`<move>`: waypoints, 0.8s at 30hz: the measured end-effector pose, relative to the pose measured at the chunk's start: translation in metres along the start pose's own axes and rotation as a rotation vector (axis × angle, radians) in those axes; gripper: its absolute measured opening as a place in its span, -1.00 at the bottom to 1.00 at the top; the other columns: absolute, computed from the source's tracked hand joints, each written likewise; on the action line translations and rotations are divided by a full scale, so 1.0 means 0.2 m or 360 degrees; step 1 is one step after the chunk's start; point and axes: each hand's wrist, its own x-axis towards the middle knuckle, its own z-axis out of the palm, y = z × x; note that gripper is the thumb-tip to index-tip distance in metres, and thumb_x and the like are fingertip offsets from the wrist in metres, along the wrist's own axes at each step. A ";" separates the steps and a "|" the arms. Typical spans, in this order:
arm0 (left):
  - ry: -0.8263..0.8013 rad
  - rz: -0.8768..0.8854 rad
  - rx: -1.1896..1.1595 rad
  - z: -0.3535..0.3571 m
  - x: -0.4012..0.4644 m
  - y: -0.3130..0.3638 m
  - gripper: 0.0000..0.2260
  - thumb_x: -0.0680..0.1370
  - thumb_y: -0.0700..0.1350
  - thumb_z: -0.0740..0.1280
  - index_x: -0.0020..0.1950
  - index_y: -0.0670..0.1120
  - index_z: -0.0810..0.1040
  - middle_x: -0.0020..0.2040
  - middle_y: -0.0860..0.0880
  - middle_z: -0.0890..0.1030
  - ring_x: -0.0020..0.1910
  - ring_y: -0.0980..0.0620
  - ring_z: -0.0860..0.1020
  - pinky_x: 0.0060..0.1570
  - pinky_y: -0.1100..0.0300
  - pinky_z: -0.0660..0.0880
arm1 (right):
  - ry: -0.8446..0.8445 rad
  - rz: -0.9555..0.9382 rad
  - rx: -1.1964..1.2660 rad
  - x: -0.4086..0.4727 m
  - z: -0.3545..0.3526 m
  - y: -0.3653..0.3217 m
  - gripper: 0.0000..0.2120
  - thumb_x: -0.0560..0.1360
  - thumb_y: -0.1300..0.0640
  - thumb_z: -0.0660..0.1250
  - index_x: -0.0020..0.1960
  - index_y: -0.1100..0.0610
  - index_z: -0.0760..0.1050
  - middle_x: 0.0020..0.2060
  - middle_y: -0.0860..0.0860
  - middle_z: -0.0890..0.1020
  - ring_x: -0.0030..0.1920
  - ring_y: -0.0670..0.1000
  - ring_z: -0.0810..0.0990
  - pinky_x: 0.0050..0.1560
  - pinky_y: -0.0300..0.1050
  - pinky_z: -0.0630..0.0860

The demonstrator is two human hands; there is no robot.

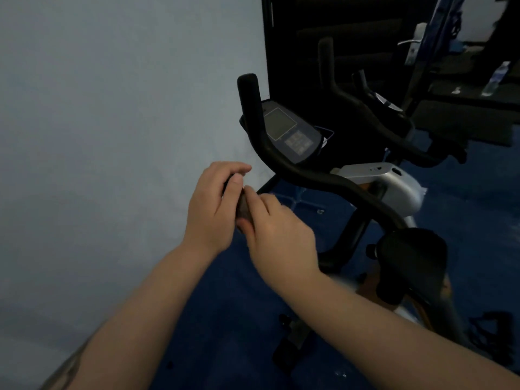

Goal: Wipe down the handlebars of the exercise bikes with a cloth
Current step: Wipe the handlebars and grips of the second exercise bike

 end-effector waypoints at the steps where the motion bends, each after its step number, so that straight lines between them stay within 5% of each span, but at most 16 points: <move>1: 0.0045 0.0024 0.0006 0.01 0.00 -0.01 -0.75 0.60 -0.13 0.09 0.10 -0.07 0.56 -0.02 0.12 0.54 0.02 0.08 0.52 0.06 0.17 0.45 | 0.0000 -0.0041 -0.0030 -0.06 -0.02 0.05 -0.53 0.58 -0.10 0.13 0.44 0.03 0.29 0.10 -0.03 0.56 -0.15 0.00 0.58 -0.38 -0.15 0.45; 5: 0.0228 0.0018 0.0032 0.08 -0.02 -0.02 -0.74 0.61 -0.14 0.08 0.08 -0.11 0.56 0.00 0.06 0.54 0.06 0.08 0.51 0.09 0.31 0.39 | 0.0065 -0.0102 -0.0075 -0.24 -0.06 0.22 -0.50 0.50 -0.15 0.15 0.31 0.10 0.47 -0.04 0.00 0.63 -0.35 -0.03 0.59 -0.50 -0.18 0.47; 9: 0.0374 -0.0037 0.0094 0.12 0.00 0.02 -0.76 0.60 -0.23 0.10 0.04 -0.15 0.57 -0.01 0.03 0.54 0.02 0.08 0.50 0.06 0.28 0.40 | -0.0196 0.0138 0.0133 -0.04 -0.07 0.11 -0.51 0.54 -0.25 -0.12 0.20 0.00 0.40 -0.02 -0.05 0.57 -0.20 -0.01 0.58 -0.35 -0.14 0.35; 12: 0.0425 0.0020 0.0195 0.12 -0.02 0.02 -0.76 0.60 -0.23 0.11 0.05 -0.14 0.57 0.02 0.03 0.55 0.06 0.09 0.49 0.12 0.19 0.41 | -0.0077 -0.0034 0.0091 -0.03 -0.04 0.10 -0.50 0.55 -0.22 -0.12 0.29 0.01 0.36 0.02 -0.04 0.55 -0.19 -0.03 0.57 -0.38 -0.15 0.38; 14: 0.0374 0.0175 0.0364 0.12 -0.03 0.03 -0.75 0.59 -0.20 0.11 0.06 -0.16 0.58 0.08 0.00 0.56 0.20 0.03 0.47 0.27 0.07 0.35 | -0.0062 -0.0075 0.0123 -0.14 -0.06 0.18 -0.49 0.55 -0.17 -0.01 0.34 0.07 0.39 -0.01 -0.01 0.57 -0.23 -0.02 0.58 -0.41 -0.13 0.49; 17: 0.0102 0.0697 0.0648 0.13 -0.06 0.03 -0.73 0.60 -0.14 0.12 0.06 -0.18 0.60 0.17 -0.11 0.59 0.31 -0.06 0.45 0.43 -0.01 0.18 | -0.0031 -0.0261 -0.0009 -0.31 -0.06 0.34 -0.51 0.54 -0.12 0.09 0.35 0.15 0.37 0.01 0.04 0.57 -0.17 0.04 0.55 -0.17 -0.04 0.56; 20: -0.0167 0.0943 0.0870 0.13 -0.06 -0.02 -0.69 0.61 -0.11 0.09 -0.02 -0.16 0.62 -0.02 -0.08 0.66 0.07 -0.05 0.58 0.39 0.02 0.26 | 0.0108 -0.0260 -0.0070 -0.27 -0.07 0.41 -0.66 0.54 -0.03 0.13 0.20 0.14 0.43 -0.01 0.02 0.51 -0.12 0.05 0.48 -0.05 -0.06 0.44; 24: -0.0163 0.0971 0.1167 0.14 -0.06 -0.06 -0.64 0.61 -0.09 0.08 -0.27 -0.10 0.56 -0.33 -0.01 0.57 -0.30 -0.06 0.51 0.18 0.04 0.36 | 0.0250 0.0475 0.0132 -0.22 -0.04 0.32 -0.67 0.62 0.04 0.09 0.26 0.16 0.47 0.15 0.08 0.48 0.15 0.08 0.42 0.21 -0.07 0.37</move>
